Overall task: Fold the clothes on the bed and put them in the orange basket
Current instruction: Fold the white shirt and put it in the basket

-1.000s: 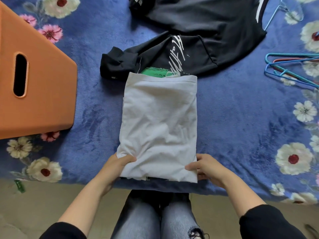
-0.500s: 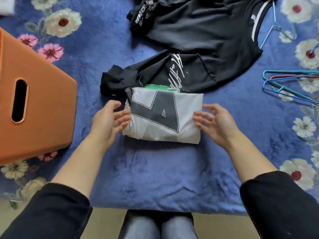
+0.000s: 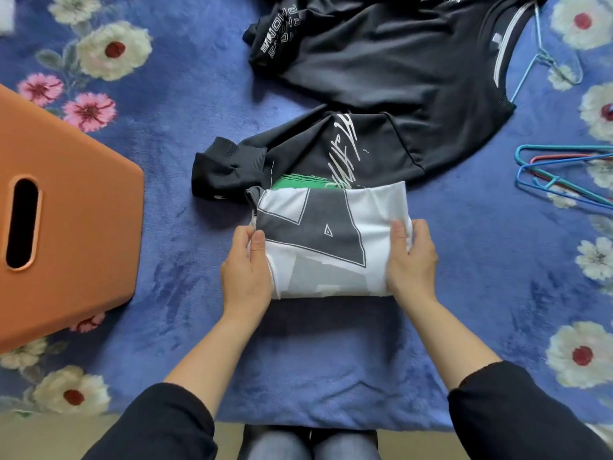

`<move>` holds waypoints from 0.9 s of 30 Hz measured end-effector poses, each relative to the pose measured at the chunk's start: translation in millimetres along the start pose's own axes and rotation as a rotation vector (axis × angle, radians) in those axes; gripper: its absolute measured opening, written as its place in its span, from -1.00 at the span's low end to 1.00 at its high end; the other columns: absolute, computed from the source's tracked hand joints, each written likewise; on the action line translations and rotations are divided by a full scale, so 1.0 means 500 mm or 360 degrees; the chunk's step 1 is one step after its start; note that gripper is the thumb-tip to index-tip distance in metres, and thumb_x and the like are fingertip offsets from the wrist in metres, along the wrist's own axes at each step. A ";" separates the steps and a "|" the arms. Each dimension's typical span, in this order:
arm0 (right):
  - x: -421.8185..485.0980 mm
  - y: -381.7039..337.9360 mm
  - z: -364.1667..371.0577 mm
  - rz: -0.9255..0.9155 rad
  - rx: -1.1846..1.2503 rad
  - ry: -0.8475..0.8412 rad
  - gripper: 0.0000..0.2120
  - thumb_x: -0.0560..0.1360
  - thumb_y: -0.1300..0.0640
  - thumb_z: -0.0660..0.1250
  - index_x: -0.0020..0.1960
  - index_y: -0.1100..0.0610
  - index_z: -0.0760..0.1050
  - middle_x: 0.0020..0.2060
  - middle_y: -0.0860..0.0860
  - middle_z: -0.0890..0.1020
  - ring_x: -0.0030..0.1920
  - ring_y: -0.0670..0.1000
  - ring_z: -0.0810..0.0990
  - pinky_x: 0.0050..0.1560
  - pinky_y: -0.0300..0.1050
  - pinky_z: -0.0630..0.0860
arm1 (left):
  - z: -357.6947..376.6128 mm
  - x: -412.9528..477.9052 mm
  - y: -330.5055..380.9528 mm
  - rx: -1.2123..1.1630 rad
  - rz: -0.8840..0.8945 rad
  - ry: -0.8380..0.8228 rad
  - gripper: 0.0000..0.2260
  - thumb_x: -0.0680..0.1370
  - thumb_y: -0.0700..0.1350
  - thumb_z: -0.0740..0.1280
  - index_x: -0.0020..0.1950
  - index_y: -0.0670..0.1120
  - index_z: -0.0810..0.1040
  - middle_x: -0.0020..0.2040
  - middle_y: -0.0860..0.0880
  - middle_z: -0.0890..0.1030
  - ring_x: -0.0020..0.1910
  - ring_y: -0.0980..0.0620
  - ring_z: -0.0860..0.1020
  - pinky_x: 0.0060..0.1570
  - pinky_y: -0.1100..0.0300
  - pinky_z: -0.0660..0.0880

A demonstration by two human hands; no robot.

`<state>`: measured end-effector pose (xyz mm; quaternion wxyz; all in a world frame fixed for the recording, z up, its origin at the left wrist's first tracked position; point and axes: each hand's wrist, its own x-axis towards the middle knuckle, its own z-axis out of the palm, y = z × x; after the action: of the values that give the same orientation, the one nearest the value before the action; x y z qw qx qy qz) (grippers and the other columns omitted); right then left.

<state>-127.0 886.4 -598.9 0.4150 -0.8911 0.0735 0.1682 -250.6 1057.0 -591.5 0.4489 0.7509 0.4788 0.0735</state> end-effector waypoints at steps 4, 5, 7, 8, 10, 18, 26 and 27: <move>-0.002 0.019 -0.002 -0.0016 -0.0273 -0.0038 -0.73 0.63 -0.03 0.13 -0.12 0.15 0.29 -0.35 0.06 0.46 -0.25 0.19 0.43 -0.23 0.04 0.33 | 0.021 -0.024 -0.039 -0.0094 -0.0266 0.0060 -0.75 0.67 -0.07 0.12 -0.20 -0.04 0.37 -0.38 0.05 0.41 -0.32 0.00 0.36 -0.26 0.06 0.29; 0.001 0.023 -0.001 0.0033 -0.0347 -0.0066 -0.70 0.63 -0.06 0.12 -0.12 0.16 0.30 -0.31 0.10 0.49 -0.21 0.21 0.44 -0.22 0.05 0.32 | 0.025 -0.029 -0.048 -0.0073 -0.0315 0.0055 -0.74 0.67 -0.08 0.12 -0.22 -0.04 0.36 -0.37 0.05 0.42 -0.30 -0.03 0.37 -0.26 0.07 0.28; 0.009 0.035 -0.002 0.0103 -0.0428 -0.0092 -0.65 0.63 -0.08 0.10 -0.17 0.17 0.28 -0.25 0.14 0.50 -0.17 0.20 0.43 -0.22 0.04 0.29 | 0.019 -0.039 -0.055 0.0000 -0.0294 0.0109 -0.79 0.66 -0.08 0.13 -0.17 -0.03 0.40 -0.26 0.02 0.48 -0.23 0.03 0.41 -0.22 0.12 0.27; 0.012 0.037 -0.006 0.0093 -0.0433 -0.0091 -0.64 0.63 -0.07 0.10 -0.20 0.17 0.26 -0.25 0.14 0.49 -0.17 0.19 0.41 -0.23 0.03 0.26 | 0.011 -0.040 -0.057 0.0016 -0.0244 0.0178 -0.83 0.66 -0.09 0.14 -0.11 -0.03 0.42 -0.18 0.00 0.49 -0.21 0.14 0.42 -0.18 0.17 0.26; 0.011 0.045 -0.013 0.0041 -0.0393 -0.0079 -0.65 0.64 -0.03 0.11 -0.24 0.15 0.25 -0.24 0.12 0.47 -0.19 0.16 0.38 -0.24 -0.01 0.18 | -0.013 -0.042 -0.063 0.0006 -0.0153 0.0260 -0.85 0.65 -0.11 0.17 -0.10 -0.05 0.43 -0.12 -0.03 0.48 -0.19 0.29 0.42 -0.17 0.22 0.26; -0.008 0.051 -0.004 0.0135 -0.0302 -0.0120 -0.70 0.64 0.03 0.09 -0.18 0.21 0.30 -0.25 0.08 0.45 -0.19 0.14 0.38 -0.22 -0.04 0.20 | -0.012 -0.053 -0.036 -0.0062 -0.0117 0.0017 -0.79 0.60 -0.02 0.28 -0.15 -0.09 0.58 -0.21 -0.06 0.56 -0.27 0.10 0.45 -0.25 0.37 0.32; -0.005 0.056 0.000 0.0024 -0.0433 -0.0124 -0.73 0.64 0.06 0.09 -0.18 0.17 0.28 -0.19 0.13 0.47 -0.16 0.13 0.36 -0.21 -0.04 0.17 | 0.026 0.064 0.022 -0.0497 -0.0714 -0.0037 -0.75 0.49 -0.01 0.37 -0.33 -0.07 0.46 -0.31 -0.05 0.45 -0.27 0.00 0.36 -0.23 0.14 0.32; -0.003 0.057 0.000 0.0015 -0.0443 -0.0124 -0.73 0.64 0.06 0.09 -0.19 0.17 0.27 -0.20 0.13 0.46 -0.16 0.13 0.36 -0.21 -0.04 0.16 | 0.022 0.075 0.017 -0.0596 -0.0796 -0.0032 -0.77 0.44 0.00 0.39 -0.35 -0.05 0.47 -0.29 -0.07 0.47 -0.24 -0.02 0.39 -0.20 0.10 0.35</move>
<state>-136.3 868.1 -618.7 0.2892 -0.9324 0.0375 0.2133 -219.2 1078.6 -603.7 0.5883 0.5148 0.6224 0.0402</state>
